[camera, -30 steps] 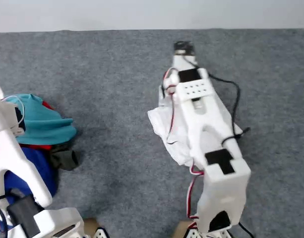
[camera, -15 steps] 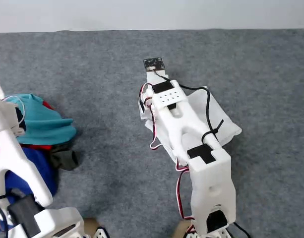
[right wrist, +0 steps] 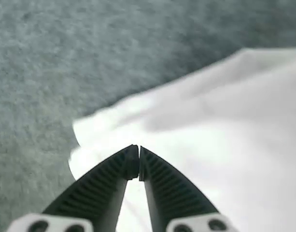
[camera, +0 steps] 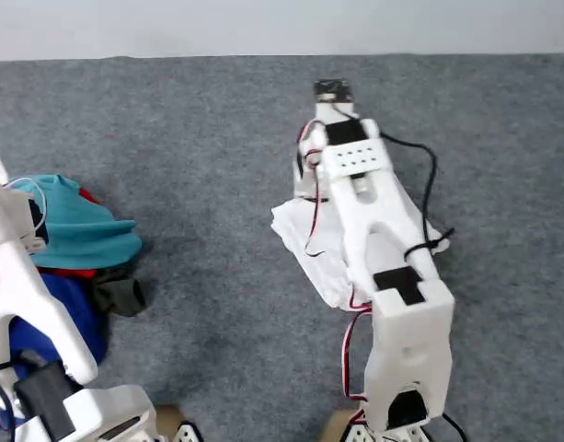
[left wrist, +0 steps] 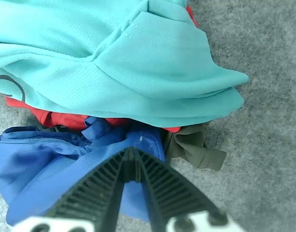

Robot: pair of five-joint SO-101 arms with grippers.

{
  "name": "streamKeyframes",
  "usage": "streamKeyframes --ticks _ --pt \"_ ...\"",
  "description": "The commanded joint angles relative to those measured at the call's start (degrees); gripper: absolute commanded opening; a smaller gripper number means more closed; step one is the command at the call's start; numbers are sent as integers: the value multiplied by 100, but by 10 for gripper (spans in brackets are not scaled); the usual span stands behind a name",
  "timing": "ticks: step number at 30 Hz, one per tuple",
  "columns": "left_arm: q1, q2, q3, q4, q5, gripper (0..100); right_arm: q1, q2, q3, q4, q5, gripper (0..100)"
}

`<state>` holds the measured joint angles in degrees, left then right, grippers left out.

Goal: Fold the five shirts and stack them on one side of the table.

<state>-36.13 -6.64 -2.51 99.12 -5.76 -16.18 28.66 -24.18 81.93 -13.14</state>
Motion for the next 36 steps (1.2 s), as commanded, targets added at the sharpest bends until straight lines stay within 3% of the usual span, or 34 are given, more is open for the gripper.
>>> streamKeyframes --ticks 1,11,14,19,21,26,36 --pt "-18 -273 -40 35 -44 5 233 -664 -308 708 -440 9" --pt "-18 -264 -40 35 -44 5 629 -1042 -290 2053 -2163 32" --pt "70 -264 -40 44 -44 5 796 -1015 -273 2062 -2549 154" --pt "475 -273 -48 114 -9 5 831 -980 -273 2000 -3059 464" --pt "651 -273 -48 114 -9 5 804 -813 -281 1912 -3209 512" --pt "870 -273 -48 105 -9 5 752 -145 -281 1710 -3807 501" --pt "862 -273 -48 105 -9 5 822 541 -281 646 -4123 500"
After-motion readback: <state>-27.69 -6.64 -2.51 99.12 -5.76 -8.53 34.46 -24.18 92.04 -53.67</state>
